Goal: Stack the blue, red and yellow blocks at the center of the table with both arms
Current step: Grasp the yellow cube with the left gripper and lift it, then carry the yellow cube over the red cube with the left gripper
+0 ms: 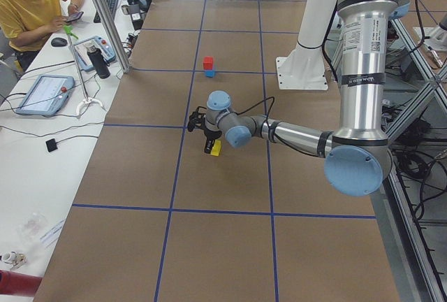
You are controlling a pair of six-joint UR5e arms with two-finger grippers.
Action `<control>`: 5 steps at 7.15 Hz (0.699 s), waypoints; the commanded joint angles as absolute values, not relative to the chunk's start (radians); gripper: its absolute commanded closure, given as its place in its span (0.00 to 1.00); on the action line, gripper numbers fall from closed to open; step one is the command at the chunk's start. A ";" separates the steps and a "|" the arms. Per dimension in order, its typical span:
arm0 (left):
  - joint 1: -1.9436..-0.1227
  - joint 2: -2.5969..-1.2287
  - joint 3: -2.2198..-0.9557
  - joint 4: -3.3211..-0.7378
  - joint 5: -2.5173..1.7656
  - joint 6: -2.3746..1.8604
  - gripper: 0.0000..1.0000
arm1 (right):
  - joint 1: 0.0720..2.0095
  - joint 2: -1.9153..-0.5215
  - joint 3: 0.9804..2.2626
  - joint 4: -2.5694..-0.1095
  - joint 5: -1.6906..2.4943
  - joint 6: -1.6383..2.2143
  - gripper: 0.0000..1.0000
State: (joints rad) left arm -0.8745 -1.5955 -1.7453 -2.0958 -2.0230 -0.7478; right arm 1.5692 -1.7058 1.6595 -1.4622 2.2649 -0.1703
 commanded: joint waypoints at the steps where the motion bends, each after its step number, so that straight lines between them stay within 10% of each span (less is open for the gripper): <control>1: -0.864 -1.794 -1.759 -1.924 -2.020 -0.758 1.00 | 1.569 -1.707 1.658 -1.462 2.267 -0.169 0.00; 5: -0.757 -2.168 -1.747 -1.570 -2.020 -0.944 1.00 | 1.569 -1.707 1.657 -1.462 2.267 -0.169 0.00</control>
State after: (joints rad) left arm -0.8016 -2.0622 -1.7555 -1.6509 -2.0203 -0.8587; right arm 1.5693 -1.7073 1.6568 -1.4631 2.2672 -0.1688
